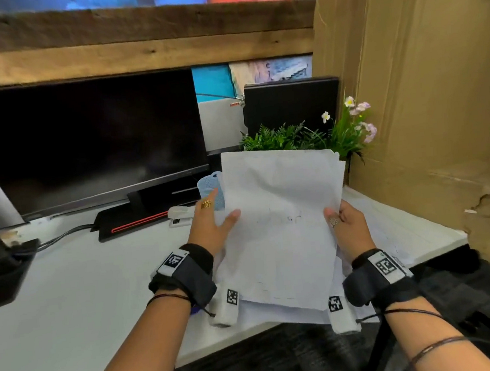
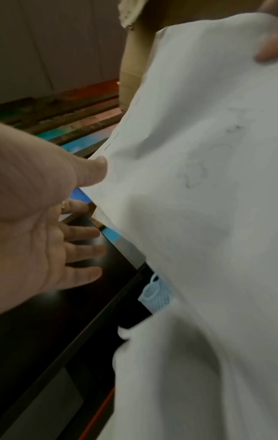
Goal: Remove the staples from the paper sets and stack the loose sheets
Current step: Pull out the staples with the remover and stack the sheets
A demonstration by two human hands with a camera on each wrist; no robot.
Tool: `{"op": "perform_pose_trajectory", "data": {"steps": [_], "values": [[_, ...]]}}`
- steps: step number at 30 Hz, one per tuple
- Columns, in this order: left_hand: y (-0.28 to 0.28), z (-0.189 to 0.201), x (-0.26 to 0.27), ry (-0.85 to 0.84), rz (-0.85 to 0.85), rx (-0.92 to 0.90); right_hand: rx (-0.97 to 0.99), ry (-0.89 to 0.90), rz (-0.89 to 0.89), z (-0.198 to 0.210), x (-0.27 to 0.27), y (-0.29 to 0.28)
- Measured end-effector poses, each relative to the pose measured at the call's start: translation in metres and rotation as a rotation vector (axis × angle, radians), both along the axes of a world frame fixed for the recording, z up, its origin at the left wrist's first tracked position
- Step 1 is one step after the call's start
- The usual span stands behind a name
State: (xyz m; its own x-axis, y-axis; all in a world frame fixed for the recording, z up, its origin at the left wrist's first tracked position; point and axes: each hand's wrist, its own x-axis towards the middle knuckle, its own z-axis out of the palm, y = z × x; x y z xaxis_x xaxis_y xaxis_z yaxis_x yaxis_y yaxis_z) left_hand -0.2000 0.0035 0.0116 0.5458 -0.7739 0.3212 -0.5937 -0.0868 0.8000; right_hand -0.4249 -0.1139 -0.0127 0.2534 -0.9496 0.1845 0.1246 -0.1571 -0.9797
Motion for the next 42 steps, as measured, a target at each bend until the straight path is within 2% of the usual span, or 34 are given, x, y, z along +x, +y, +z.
{"op": "perform_pose_trajectory", "data": {"steps": [3,8,12,14,16,19,22,27,31,34,37,39,40,42], "values": [[-0.004,0.037,-0.004,0.039,-0.017,-0.214,-0.008,-0.060,0.050,0.004,0.006,0.005],[-0.017,0.059,-0.001,0.189,0.097,-0.333,-0.014,-0.046,0.019,0.003,0.019,0.003],[-0.018,0.061,-0.002,0.202,0.126,-0.387,-0.155,0.304,-0.043,0.003,0.020,-0.009],[-0.013,0.064,-0.002,0.202,0.118,-0.444,-0.244,0.345,-0.038,0.009,0.020,-0.011],[-0.006,0.071,0.000,0.171,0.088,-0.484,-0.317,0.323,-0.001,0.016,0.021,-0.009],[0.009,0.087,0.001,0.118,0.031,-0.574,-0.327,0.199,0.076,0.041,0.026,0.000],[0.023,0.107,0.006,0.073,0.048,-0.673,-0.372,0.125,0.067,0.073,0.034,0.008],[0.051,0.146,0.024,0.037,0.162,-0.760,-0.407,-0.007,0.199,0.124,0.055,0.032],[0.089,0.175,0.041,-0.204,0.371,-0.692,-0.407,-0.017,0.334,0.142,0.087,0.057],[0.121,0.177,0.065,-0.305,0.529,-0.497,-0.406,0.223,0.495,0.141,0.115,0.080],[0.154,0.154,0.083,-0.307,0.582,-0.284,-0.128,0.493,0.662,0.122,0.141,0.100],[0.175,0.129,0.087,-0.312,0.577,-0.169,-0.034,0.630,0.658,0.100,0.162,0.105],[0.185,0.117,0.088,-0.303,0.569,-0.130,-0.087,0.710,0.644,0.088,0.172,0.107],[0.198,0.098,0.090,-0.274,0.571,-0.080,-0.316,0.924,0.619,0.067,0.194,0.116]]}}
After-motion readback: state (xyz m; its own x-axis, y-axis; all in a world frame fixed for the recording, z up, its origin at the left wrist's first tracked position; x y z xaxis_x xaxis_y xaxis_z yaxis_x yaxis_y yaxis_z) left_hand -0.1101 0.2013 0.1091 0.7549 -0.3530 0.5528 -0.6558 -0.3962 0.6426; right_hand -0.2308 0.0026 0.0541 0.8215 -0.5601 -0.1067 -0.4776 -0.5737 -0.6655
